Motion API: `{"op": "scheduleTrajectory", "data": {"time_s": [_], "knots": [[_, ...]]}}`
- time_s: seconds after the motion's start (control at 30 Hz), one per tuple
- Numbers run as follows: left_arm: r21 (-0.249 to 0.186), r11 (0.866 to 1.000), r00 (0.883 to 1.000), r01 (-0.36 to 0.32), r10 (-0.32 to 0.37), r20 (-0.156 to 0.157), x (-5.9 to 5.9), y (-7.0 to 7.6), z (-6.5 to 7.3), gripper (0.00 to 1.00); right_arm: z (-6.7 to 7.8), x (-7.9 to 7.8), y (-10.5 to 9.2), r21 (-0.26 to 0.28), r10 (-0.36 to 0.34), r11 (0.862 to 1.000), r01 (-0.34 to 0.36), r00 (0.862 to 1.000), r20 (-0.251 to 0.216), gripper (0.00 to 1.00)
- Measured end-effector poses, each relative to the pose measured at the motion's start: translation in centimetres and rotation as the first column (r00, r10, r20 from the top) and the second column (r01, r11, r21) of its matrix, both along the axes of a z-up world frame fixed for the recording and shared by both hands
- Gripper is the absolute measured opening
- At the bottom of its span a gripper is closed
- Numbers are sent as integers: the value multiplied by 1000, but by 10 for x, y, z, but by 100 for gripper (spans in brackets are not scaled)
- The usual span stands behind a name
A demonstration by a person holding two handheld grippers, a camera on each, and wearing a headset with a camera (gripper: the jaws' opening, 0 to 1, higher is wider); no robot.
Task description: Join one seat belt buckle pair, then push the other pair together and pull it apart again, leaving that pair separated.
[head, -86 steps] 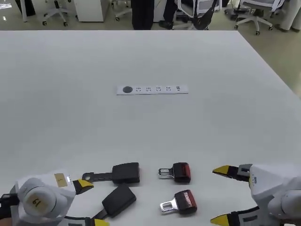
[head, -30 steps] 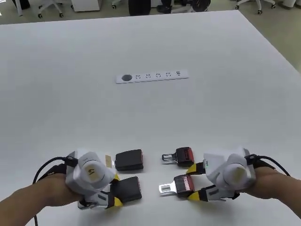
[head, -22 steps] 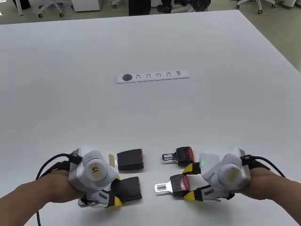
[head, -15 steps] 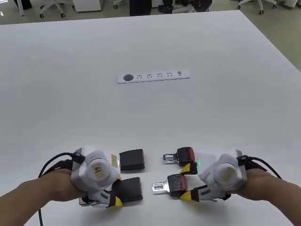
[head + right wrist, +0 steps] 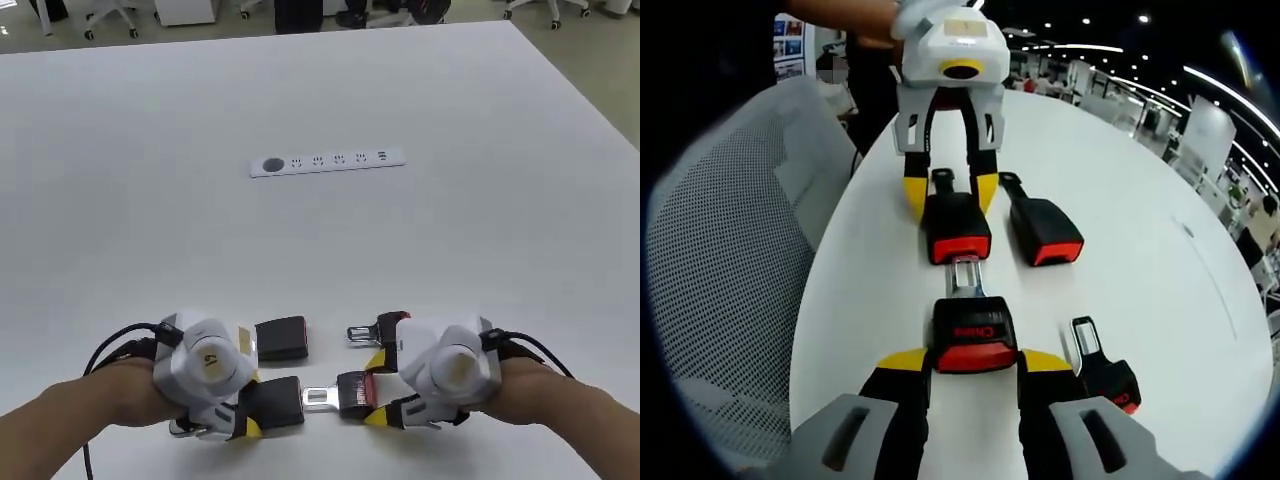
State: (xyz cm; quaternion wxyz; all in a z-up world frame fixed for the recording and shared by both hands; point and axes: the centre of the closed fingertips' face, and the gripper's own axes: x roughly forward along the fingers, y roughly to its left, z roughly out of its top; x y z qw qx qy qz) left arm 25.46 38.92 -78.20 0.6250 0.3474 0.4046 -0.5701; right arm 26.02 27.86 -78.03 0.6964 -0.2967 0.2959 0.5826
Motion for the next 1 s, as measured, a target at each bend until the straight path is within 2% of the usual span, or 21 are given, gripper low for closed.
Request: {"op": "scheduleTrajectory", "data": {"time_s": [0.73,1.0], "knots": [[1,1000,1000,1,-1,-1,0,1,-1,33,3,-2,2,-4,5,1000,-5,1000,-10,31],[2,1000,1000,0,0,-2,-1,-1,0,33,4,-2,10,13,9,1000,-9,1000,-14,31]]}}
